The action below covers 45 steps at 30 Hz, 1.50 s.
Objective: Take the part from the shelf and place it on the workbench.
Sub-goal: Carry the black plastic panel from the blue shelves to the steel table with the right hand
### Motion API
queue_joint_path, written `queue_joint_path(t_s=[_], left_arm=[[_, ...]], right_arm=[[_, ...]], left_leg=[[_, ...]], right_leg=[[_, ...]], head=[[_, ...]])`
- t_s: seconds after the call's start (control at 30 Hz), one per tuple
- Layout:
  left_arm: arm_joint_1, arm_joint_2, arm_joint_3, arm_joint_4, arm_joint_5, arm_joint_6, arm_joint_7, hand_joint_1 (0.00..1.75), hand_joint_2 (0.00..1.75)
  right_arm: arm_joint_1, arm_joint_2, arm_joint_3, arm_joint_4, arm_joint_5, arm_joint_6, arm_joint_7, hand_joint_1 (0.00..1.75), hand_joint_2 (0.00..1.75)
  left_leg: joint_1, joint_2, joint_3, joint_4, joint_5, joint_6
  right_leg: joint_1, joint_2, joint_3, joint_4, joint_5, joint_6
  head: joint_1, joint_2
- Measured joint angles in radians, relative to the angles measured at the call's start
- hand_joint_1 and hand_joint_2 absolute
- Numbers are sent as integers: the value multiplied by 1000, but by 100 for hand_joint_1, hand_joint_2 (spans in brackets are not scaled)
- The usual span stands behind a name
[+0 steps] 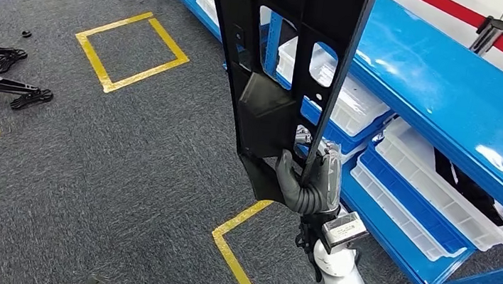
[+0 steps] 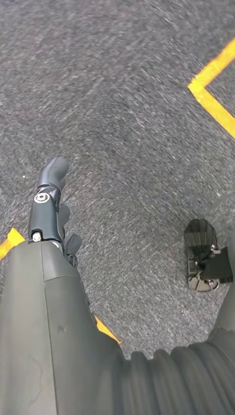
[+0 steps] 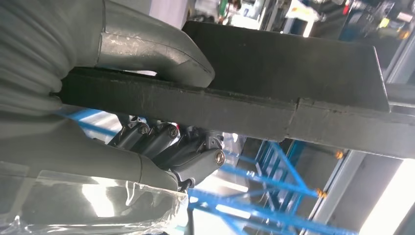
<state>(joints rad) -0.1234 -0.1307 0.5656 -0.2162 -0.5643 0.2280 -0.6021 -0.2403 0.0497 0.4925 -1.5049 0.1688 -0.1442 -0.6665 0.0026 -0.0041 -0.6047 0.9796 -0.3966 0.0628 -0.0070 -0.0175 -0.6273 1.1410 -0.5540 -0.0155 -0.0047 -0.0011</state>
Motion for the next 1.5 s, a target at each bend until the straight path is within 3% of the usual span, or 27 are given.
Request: queue_joint_path(t_s=[0.07,0.1,0.13,0.2,0.23,0.3,0.37,0.43,0.5,0.57,0.6,0.63,0.67,0.73,0.8,0.87,0.93,0.97,1.03,1.1,1.13,1.17,1.23,1.3,1.4,1.47,1.5], left_arm=[[-1,-1,0,0,1,0,0,0,175],[0,-1,0,0,2,0,0,0,175],[2,-1,0,1,3,0,0,0,175],[3,-1,1,1,5,0,0,0,175],[3,-1,1,1,7,0,-1,0,175],[5,0,1,1,8,0,-2,0,175],[11,1,1,2,9,1,-4,0,175],[14,2,1,2,10,1,-5,0,175],[13,3,1,2,10,1,-7,0,175],[12,2,1,2,10,2,-8,0,175],[13,2,1,3,11,2,-9,0,175],[13,2,1,3,11,2,-9,0,175],[13,2,2,3,11,2,-9,0,175],[12,4,2,3,11,2,-9,0,175],[9,6,1,3,11,2,-10,0,175],[9,7,1,3,11,2,-11,0,175],[10,5,2,3,12,3,-11,0,175],[9,4,2,3,12,3,-11,0,175],[4,3,2,3,12,3,-11,0,175],[3,2,2,4,12,2,-11,0,175],[4,1,2,4,12,2,-11,0,175],[4,0,1,4,11,1,-11,0,175],[3,0,1,4,8,-1,-11,0,175],[2,0,1,4,2,-5,-9,0,175],[2,3,0,4,-6,-13,-3,0,175],[-1,5,-2,4,-14,-21,1,0,175],[-4,6,-4,4,-18,-25,4,0,175]], right_arm=[[0,-5,0,12,-1,1,-3,175,175],[1,-6,0,18,-1,2,-4,175,175],[1,-7,0,23,-2,3,-6,175,175],[-3,-7,0,30,-3,5,-7,175,175],[-5,-7,1,33,-3,7,-8,175,175],[-8,-5,2,40,-4,11,-10,175,175],[-10,-1,2,44,-6,14,-10,175,175],[-14,4,1,47,-8,15,-11,175,175],[-16,7,1,49,-9,15,-13,175,175],[-17,7,1,53,-10,15,-14,175,175],[-17,7,1,55,-10,15,-14,175,175],[-17,7,1,57,-10,15,-15,175,175],[-18,8,1,58,-10,15,-15,175,175],[-22,11,1,59,-9,15,-17,175,175],[-25,14,1,60,-10,15,-18,175,175],[-26,16,1,61,-10,15,-18,175,175],[-28,18,2,62,-9,15,-19,175,175],[-29,18,2,63,-10,15,-19,175,175],[-30,13,3,65,-10,15,-20,175,175],[-28,7,3,70,-10,15,-20,175,175],[-28,5,2,73,-10,15,-20,175,175],[-28,4,2,74,-10,15,-20,175,175],[-28,3,3,75,-10,14,-20,175,175],[-28,3,4,75,-8,9,-19,175,175],[-26,7,4,74,-2,-4,-14,175,175],[-24,12,4,71,5,-17,-8,175,175],[-22,14,4,69,9,-24,-5,175,175]], left_leg=[[1,-24,-3,0,2,0],[3,-37,-5,1,3,-2],[6,-51,-6,3,4,-5],[11,-76,-11,14,0,-19],[12,-87,-17,25,-3,-28],[13,-103,-31,40,-7,-44],[19,-110,-38,42,-5,-52],[22,-71,-54,75,-24,-59],[22,-17,-105,183,-79,-64],[23,-1,-169,308,-128,-65],[23,1,-184,334,-129,-62],[22,2,-178,320,-112,-57],[18,7,-153,269,-81,-49],[4,40,-82,135,-29,-27],[-11,60,-48,70,-17,-12],[-17,45,-45,57,-15,-3],[-11,25,-27,26,-2,5],[-7,15,-17,11,5,8],[-2,-7,-11,0,12,12],[-1,-33,-12,1,11,10],[0,-47,-12,2,11,7],[2,-60,-12,4,10,3],[5,-85,-15,18,3,-12],[5,-102,-26,37,-5,-29],[10,-110,-36,47,-9,-41],[14,-71,-58,94,-38,-49],[15,-42,-83,147,-65,-52]], right_leg=[[-10,12,-59,118,-39,4],[-15,13,-68,134,-38,13],[-21,14,-56,106,-20,26],[-36,35,4,-20,31,54],[-40,49,32,-77,51,59],[-40,67,55,-122,64,51],[-35,53,56,-120,68,35],[-35,38,59,-121,70,22],[-28,20,63,-122,68,10],[-18,-2,65,-122,64,3],[-14,-12,66,-122,62,0],[-10,-22,68,-122,60,-3],[-7,-31,71,-122,57,-4],[0,-47,78,-123,52,-5],[3,-63,81,-127,48,-1],[4,-80,88,-137,46,6],[6,-58,85,-125,34,10],[5,-35,70,-91,17,9],[-2,7,7,35,-32,5],[-9,15,-53,135,-57,15],[-13,16,-60,134,-47,26],[-18,17,-46,93,-21,39],[-28,38,10,-40,42,60],[-31,55,45,-111,71,53],[-27,43,50,-115,76,27],[-28,29,54,-117,76,13],[-25,21,56,-117,75,8]], head=[[2,0],[2,0],[2,0],[3,0],[4,0],[5,0],[4,0],[0,0],[-5,0],[-5,0],[-5,0],[-6,0],[-5,0],[-5,0],[-6,0],[-8,0],[-7,0],[-5,0],[-2,0],[-1,0],[-1,0],[0,0],[1,0],[2,0],[2,0],[-3,0],[-5,0]])
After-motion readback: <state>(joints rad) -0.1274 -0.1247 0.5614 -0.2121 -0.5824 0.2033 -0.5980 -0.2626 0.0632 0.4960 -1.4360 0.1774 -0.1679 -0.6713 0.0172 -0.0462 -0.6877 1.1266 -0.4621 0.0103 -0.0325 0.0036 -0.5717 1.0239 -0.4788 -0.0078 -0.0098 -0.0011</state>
